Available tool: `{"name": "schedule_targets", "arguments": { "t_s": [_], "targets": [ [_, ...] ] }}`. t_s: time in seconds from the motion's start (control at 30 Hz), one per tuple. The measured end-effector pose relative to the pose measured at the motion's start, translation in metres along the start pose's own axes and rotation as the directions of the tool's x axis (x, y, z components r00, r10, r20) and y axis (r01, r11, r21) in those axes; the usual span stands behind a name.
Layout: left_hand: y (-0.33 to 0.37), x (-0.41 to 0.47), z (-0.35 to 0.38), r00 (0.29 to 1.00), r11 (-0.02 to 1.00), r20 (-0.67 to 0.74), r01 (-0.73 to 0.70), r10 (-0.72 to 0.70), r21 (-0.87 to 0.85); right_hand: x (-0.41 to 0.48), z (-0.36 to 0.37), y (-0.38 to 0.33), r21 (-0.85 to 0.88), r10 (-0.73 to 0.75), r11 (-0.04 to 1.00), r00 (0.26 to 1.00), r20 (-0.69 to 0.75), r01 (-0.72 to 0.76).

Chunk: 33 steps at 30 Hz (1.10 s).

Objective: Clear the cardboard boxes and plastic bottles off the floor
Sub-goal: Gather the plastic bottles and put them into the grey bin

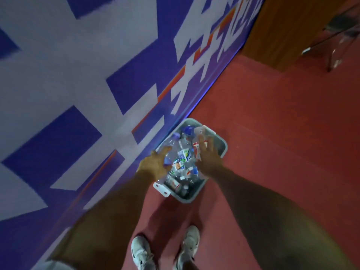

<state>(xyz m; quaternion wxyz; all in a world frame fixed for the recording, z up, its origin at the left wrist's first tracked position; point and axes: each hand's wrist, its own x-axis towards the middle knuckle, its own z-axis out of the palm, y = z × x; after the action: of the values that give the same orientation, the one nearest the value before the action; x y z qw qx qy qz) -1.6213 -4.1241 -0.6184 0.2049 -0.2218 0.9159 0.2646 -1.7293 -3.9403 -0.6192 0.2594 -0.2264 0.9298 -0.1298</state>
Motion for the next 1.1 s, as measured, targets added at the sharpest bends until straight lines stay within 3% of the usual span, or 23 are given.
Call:
{"name": "schedule_targets", "arguments": {
  "t_s": [0.27, 0.5, 0.77, 0.93, 1.1],
  "targets": [
    [-0.062, 0.068, 0.126, 0.995, 0.983, -0.088, 0.035, -0.052, -0.183, 0.056, 0.148, 0.055, 0.061, 0.068, 0.996, 0.995, 0.067, -0.072],
    [-0.129, 0.146, 0.212, 0.981, 0.983, -0.122, 0.135, -0.15, -0.121, 0.118, 0.255, 0.083, -0.061, -0.098, 0.993, 0.989, 0.112, 0.105],
    [-0.153, 0.208, 0.279, 0.99, 0.949, 0.019, 0.14, -0.14, -0.282, 0.16, 0.31, 0.106, -0.288, -0.22, 0.928, 0.971, 0.092, 0.238],
    [-0.168, 0.164, 0.292, 0.981, 0.969, 0.107, 0.179, -0.162, -0.172, 0.127, 0.339, 0.103, -0.247, -0.24, 0.933, 0.963, 0.12, 0.263],
    [-0.171, 0.124, 0.288, 0.974, 0.979, 0.113, 0.2, -0.194, -0.039, 0.1, 0.343, 0.102, -0.171, -0.108, 0.976, 0.982, 0.154, 0.134]
  ]
}}
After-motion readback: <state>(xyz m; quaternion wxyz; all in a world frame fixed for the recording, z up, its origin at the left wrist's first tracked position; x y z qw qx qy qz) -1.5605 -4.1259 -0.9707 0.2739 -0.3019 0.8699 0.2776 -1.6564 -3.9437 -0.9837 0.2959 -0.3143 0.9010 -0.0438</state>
